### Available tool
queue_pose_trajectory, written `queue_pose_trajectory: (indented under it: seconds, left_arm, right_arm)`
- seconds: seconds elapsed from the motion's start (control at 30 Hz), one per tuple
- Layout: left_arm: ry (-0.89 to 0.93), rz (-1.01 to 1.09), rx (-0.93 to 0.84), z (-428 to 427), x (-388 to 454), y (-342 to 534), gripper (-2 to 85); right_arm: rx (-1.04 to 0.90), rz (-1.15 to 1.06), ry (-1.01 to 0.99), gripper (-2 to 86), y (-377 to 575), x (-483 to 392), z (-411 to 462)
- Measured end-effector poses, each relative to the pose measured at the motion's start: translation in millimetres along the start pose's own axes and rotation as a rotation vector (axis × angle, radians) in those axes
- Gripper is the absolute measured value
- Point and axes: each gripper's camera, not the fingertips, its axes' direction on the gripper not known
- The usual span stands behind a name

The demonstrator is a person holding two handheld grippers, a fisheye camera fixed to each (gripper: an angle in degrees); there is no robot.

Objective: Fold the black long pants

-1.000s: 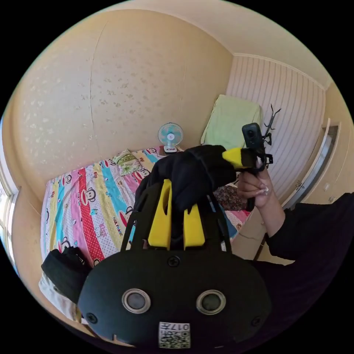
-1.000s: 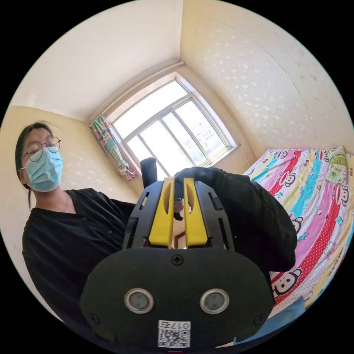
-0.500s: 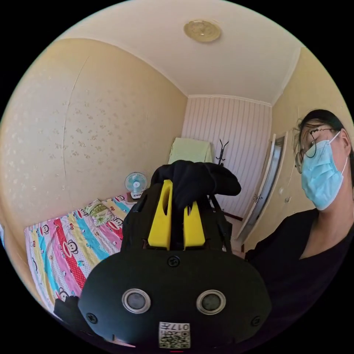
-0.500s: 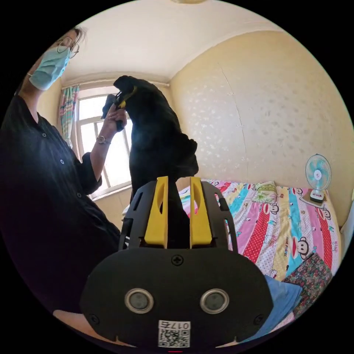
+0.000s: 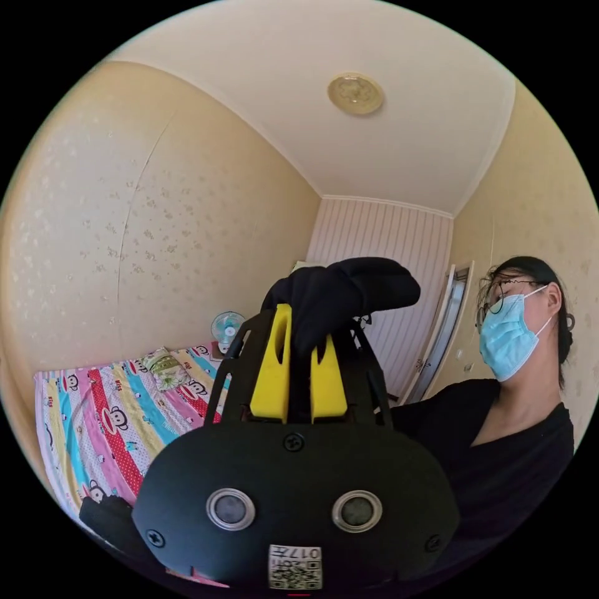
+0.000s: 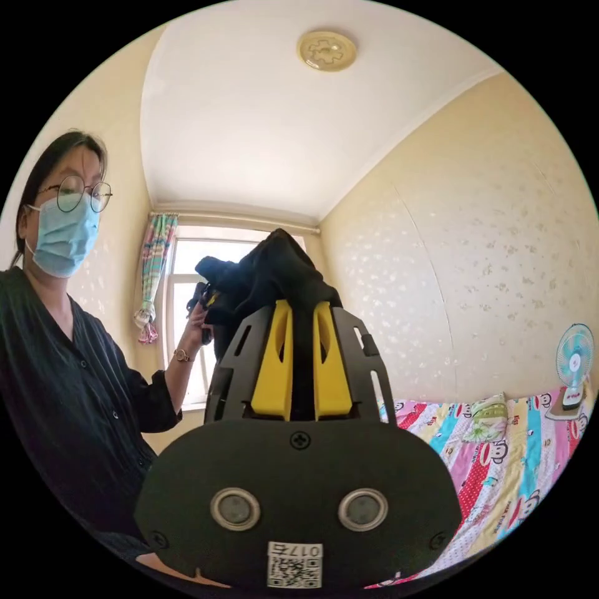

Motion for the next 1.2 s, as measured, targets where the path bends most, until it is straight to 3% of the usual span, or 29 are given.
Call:
queue_pose_trajectory:
  seconds: [0.1, 0.27, 0.53, 0.7, 0.8, 0.9, 0.97, 1.0, 1.07, 1.13, 1.2]
  left_arm:
    - [-0.095, -0.053, -0.008, -17, -11, -3, 3.7]
    - [-0.4, 0.035, 0.006, -63, 14, -6, 3.5]
    - [-0.574, 0.167, 0.254, -82, 67, -56, 2.7]
    - [-0.562, 0.191, 0.311, -61, 19, -130, 3.4]
    - [-0.512, 0.067, 0.192, -18, -79, -195, 3.7]
    - [-0.491, -0.159, 0.029, 59, -234, -268, 4.4]
    - [-0.619, -0.348, -0.106, 133, -383, -299, 7.5]
    - [-0.654, -0.417, -0.156, 148, -419, -296, 8.7]
    - [-0.684, -0.739, -0.244, 168, -519, -248, 8.0]
    - [-0.584, -0.71, -0.21, 172, -554, -199, 6.1]
    - [-0.577, -0.702, -0.293, 181, -583, -137, 5.5]
  right_arm:
    - [-0.093, -0.094, 0.044, 4.7, -41, -14, 22]
    - [-0.019, -0.207, 0.096, 4.2, -95, -67, 29]
    - [0.054, -0.458, 0.23, 3.9, -173, -137, 48]
    - [0.017, -0.441, 0.328, 3.9, -229, -100, 90]
    - [-0.094, -0.317, 0.371, 4.2, -263, -19, 146]
    - [-0.275, -0.127, 0.471, 4.9, -292, 107, 240]
    - [-0.408, 0.033, 0.562, 6.1, -294, 231, 331]
    - [-0.445, 0.075, 0.581, 6.4, -286, 261, 351]
    - [-0.723, 0.298, 0.599, 7.0, -229, 357, 406]
    - [-0.781, 0.322, 0.582, 6.6, -175, 389, 415]
    - [-0.842, 0.291, 0.549, 5.7, -106, 410, 413]
